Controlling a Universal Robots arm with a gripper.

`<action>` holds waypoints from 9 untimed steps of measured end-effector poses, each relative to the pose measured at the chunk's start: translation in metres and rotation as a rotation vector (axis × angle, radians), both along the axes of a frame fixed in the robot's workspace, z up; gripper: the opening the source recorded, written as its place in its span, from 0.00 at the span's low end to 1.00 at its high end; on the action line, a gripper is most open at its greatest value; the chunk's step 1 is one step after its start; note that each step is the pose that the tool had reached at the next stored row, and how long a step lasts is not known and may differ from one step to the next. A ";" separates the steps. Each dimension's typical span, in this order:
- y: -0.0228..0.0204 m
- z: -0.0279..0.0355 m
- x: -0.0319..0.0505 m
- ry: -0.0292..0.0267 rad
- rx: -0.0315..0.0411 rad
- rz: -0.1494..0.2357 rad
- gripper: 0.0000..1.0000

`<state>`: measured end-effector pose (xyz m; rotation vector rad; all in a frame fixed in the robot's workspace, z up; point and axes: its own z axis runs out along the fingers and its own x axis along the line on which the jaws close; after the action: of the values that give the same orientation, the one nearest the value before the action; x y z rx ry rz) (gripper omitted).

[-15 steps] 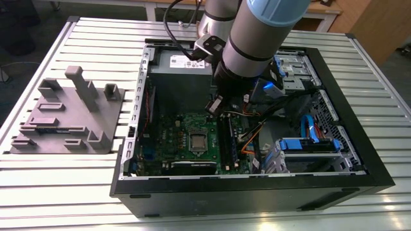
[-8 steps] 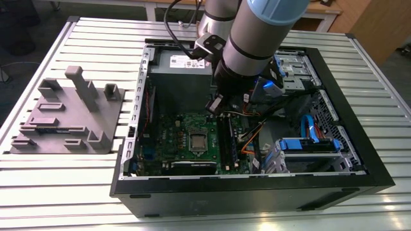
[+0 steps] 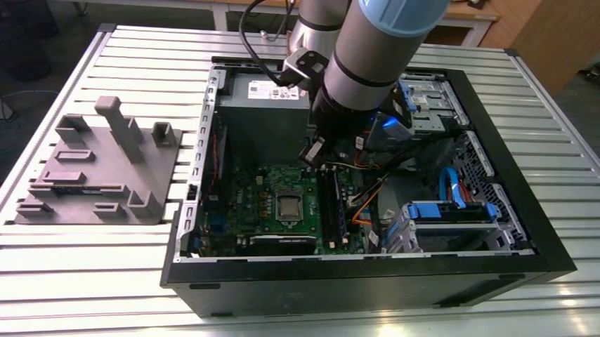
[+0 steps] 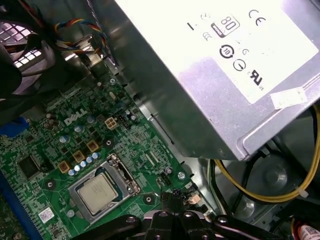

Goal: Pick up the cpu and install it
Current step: 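Install the first cpu locking lever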

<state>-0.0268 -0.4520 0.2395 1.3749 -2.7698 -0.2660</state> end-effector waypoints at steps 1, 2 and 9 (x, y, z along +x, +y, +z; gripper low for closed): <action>0.0001 -0.0003 -0.0001 -0.0001 0.0001 0.008 0.10; 0.0001 -0.0005 -0.0002 -0.0001 0.0001 0.018 0.10; 0.0000 -0.0010 0.0003 0.0000 0.0003 0.091 0.10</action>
<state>-0.0265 -0.4520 0.2385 1.4957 -2.6980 -0.2627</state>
